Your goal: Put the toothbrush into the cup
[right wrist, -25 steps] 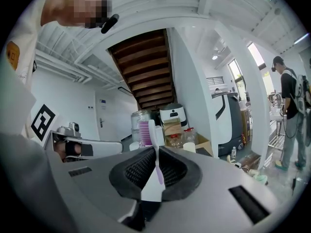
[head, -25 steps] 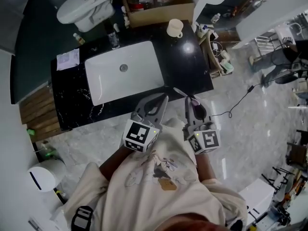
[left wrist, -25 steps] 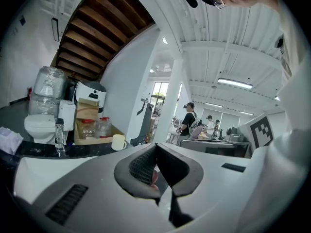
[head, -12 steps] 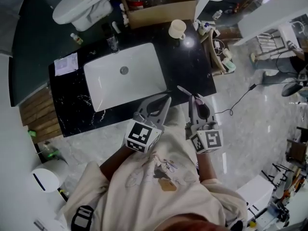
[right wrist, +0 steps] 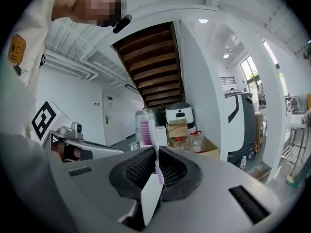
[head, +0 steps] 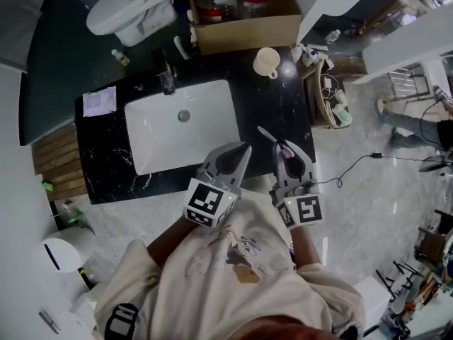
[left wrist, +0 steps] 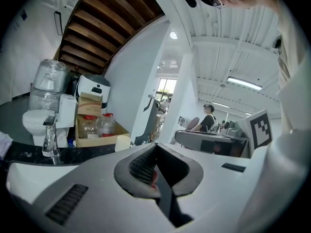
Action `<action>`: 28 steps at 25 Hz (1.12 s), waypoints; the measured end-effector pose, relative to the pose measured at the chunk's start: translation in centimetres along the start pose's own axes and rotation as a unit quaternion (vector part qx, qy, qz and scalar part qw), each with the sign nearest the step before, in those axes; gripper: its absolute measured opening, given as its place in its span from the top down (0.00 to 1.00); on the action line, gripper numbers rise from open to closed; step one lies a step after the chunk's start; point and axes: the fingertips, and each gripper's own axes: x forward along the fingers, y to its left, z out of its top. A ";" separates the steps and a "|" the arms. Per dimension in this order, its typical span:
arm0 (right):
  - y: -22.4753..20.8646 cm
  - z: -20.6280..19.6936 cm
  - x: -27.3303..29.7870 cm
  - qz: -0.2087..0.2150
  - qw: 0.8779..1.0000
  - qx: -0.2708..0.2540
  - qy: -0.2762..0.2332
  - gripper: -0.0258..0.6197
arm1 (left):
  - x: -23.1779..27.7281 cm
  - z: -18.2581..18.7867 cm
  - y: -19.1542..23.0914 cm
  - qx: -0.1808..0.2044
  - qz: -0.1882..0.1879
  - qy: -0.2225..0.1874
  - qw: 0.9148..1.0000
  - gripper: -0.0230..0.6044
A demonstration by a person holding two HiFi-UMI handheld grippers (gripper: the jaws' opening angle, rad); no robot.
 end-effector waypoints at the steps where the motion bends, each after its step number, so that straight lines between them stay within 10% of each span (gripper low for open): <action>1: -0.6 0.2 0.5 0.004 1.000 0.001 0.000 0.91 | 0.6 0.2 0.1 -0.001 0.004 0.001 1.000 0.94; 28: -12.7 0.4 12.2 0.071 0.997 0.014 0.015 0.91 | 12.1 0.5 5.7 -0.038 0.099 0.026 0.994 0.94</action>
